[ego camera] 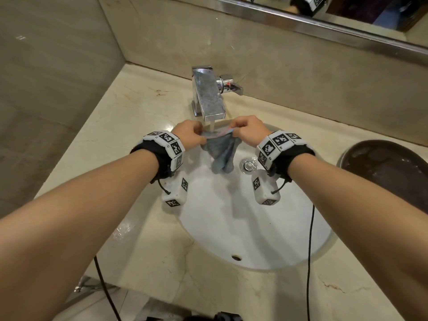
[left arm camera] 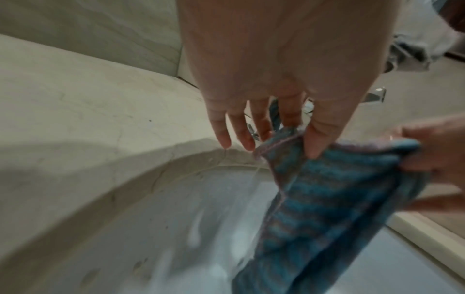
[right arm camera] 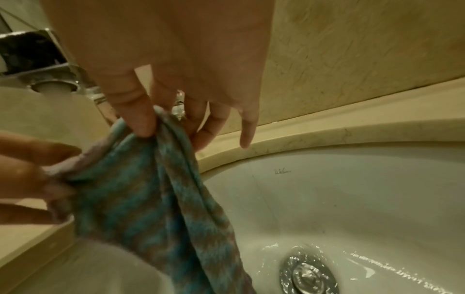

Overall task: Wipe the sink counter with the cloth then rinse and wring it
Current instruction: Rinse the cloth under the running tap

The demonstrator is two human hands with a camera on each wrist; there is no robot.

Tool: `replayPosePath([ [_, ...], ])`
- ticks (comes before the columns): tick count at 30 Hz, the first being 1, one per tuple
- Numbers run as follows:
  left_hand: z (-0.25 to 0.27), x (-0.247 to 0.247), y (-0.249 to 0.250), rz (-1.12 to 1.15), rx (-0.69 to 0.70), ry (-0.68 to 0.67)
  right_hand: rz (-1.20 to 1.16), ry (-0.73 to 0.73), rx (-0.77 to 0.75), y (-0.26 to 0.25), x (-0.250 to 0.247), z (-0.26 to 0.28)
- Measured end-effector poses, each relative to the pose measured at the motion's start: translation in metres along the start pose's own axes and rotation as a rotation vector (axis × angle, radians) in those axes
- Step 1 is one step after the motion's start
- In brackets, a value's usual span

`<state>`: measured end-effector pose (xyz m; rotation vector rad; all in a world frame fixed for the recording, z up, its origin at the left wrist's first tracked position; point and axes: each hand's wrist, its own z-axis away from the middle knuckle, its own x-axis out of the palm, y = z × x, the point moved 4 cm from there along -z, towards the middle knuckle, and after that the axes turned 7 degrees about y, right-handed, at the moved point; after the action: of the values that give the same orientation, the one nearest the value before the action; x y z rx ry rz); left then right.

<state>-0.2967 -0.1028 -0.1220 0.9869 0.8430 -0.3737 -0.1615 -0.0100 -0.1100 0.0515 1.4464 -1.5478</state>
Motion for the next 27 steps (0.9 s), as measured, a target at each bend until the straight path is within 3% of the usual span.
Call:
replayPosePath([
  [5,0.004,0.003,0.01,0.254,0.023,-0.009,0.228,-0.11,-0.028,0.007,0.01,0.003],
  [11,0.007,0.004,0.021,0.389,0.044,-0.023,0.142,-0.117,-0.095,-0.007,0.023,0.005],
  [15,0.006,0.001,0.017,0.384,0.001,-0.026,0.164,-0.129,-0.102,-0.011,0.028,0.006],
  [22,0.008,0.01,0.012,0.38,-0.021,-0.159,-0.194,-0.052,-0.041,-0.015,0.02,0.003],
  [27,0.005,0.011,0.008,0.104,-0.047,-0.045,-0.291,-0.077,-0.002,-0.015,0.016,0.001],
])
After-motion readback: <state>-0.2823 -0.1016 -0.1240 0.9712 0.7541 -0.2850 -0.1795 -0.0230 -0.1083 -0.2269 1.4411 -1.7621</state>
